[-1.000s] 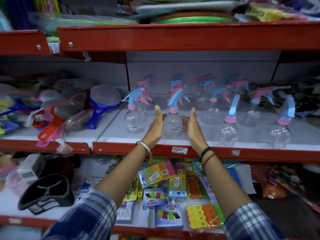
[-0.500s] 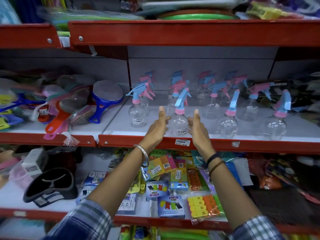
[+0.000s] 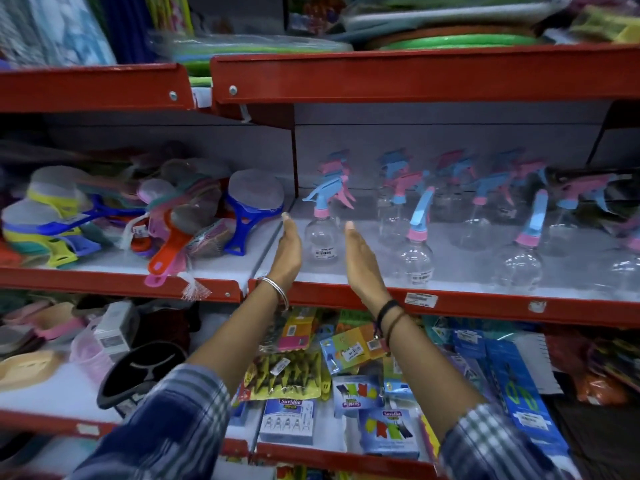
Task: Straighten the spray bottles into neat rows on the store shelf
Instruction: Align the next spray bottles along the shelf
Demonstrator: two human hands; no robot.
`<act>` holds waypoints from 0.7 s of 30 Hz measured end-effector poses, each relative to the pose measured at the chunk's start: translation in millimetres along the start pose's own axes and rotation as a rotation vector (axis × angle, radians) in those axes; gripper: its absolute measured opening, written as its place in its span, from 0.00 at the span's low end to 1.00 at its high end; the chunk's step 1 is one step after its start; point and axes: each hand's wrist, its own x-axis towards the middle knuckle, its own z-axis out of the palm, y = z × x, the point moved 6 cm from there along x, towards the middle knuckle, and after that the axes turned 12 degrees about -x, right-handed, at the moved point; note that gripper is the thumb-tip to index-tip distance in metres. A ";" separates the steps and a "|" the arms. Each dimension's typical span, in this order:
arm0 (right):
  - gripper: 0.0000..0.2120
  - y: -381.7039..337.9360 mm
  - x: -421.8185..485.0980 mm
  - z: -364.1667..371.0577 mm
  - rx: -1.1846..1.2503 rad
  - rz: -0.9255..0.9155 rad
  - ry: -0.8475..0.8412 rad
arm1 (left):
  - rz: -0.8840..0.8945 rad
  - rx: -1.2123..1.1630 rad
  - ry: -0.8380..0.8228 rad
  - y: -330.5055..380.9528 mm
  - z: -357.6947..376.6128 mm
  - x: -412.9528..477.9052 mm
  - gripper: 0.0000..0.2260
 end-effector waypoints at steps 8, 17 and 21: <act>0.35 11.4 36.2 27.5 0.020 0.183 -0.093 | -0.008 0.078 -0.220 4.4 -2.5 -2.1 0.37; 0.36 14.2 9.2 19.7 0.016 0.159 -0.069 | -0.030 0.119 -0.274 5.9 -20.0 -29.4 0.47; 0.37 11.9 -7.7 15.6 -0.017 0.176 -0.062 | -0.018 0.146 -0.292 6.7 -24.9 -42.2 0.47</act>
